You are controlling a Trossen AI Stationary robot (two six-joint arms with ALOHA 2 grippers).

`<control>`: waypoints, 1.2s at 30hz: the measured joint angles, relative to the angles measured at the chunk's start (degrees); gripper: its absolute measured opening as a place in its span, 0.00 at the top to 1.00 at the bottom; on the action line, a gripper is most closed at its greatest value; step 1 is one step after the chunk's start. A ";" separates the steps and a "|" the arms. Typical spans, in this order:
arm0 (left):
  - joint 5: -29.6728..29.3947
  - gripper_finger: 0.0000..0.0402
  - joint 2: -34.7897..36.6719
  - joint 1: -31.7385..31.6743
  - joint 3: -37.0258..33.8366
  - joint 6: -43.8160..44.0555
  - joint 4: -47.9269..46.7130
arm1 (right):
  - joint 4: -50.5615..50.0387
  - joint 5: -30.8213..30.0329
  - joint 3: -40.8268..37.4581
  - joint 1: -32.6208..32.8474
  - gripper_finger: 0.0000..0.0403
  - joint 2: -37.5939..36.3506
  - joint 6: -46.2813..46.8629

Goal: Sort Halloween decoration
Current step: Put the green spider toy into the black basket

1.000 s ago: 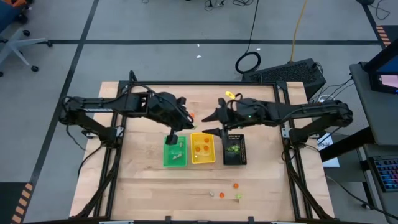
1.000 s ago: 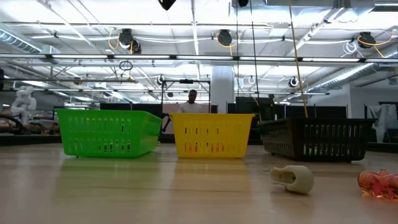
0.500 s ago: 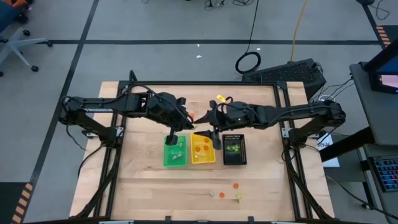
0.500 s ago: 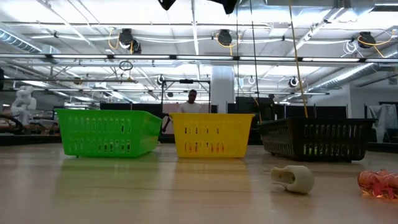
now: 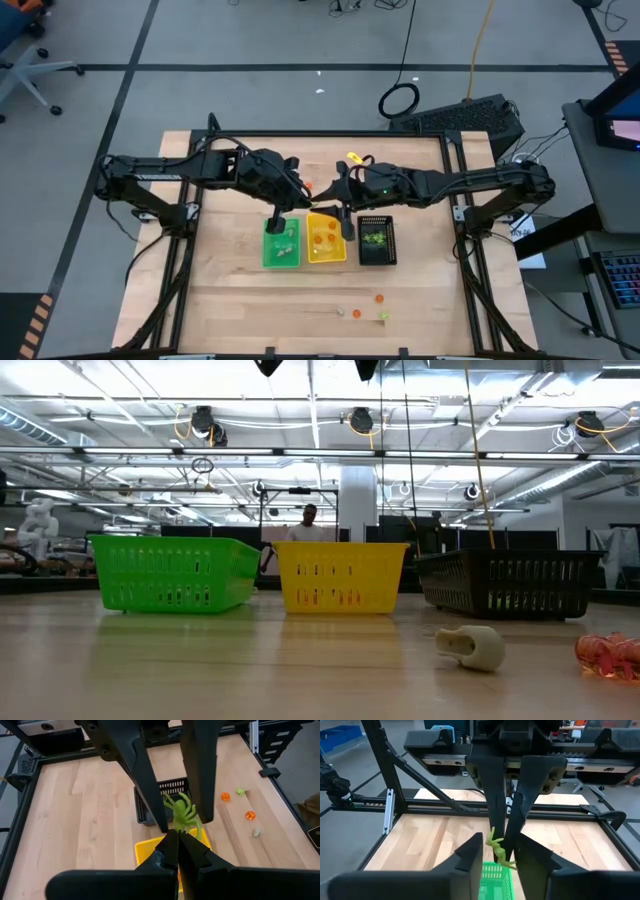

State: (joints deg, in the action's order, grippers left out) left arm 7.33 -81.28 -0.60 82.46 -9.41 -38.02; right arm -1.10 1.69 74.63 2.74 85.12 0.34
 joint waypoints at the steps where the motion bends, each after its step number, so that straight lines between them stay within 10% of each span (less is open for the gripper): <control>1: 0.00 1.00 0.00 0.00 0.00 0.00 0.00 | 0.00 0.00 0.00 0.00 0.79 0.00 0.00; 23: -0.17 0.98 0.00 0.00 0.00 0.02 0.01 | -0.89 1.57 0.00 -0.02 0.99 -0.02 1.33; 36: -0.74 0.59 0.52 -0.02 -0.03 3.05 -0.44 | -2.94 3.13 -0.02 0.00 0.99 -1.32 4.95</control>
State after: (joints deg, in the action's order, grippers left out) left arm 6.59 -80.75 -0.62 82.43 -6.36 -38.46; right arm -4.05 4.82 74.61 2.74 83.81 5.29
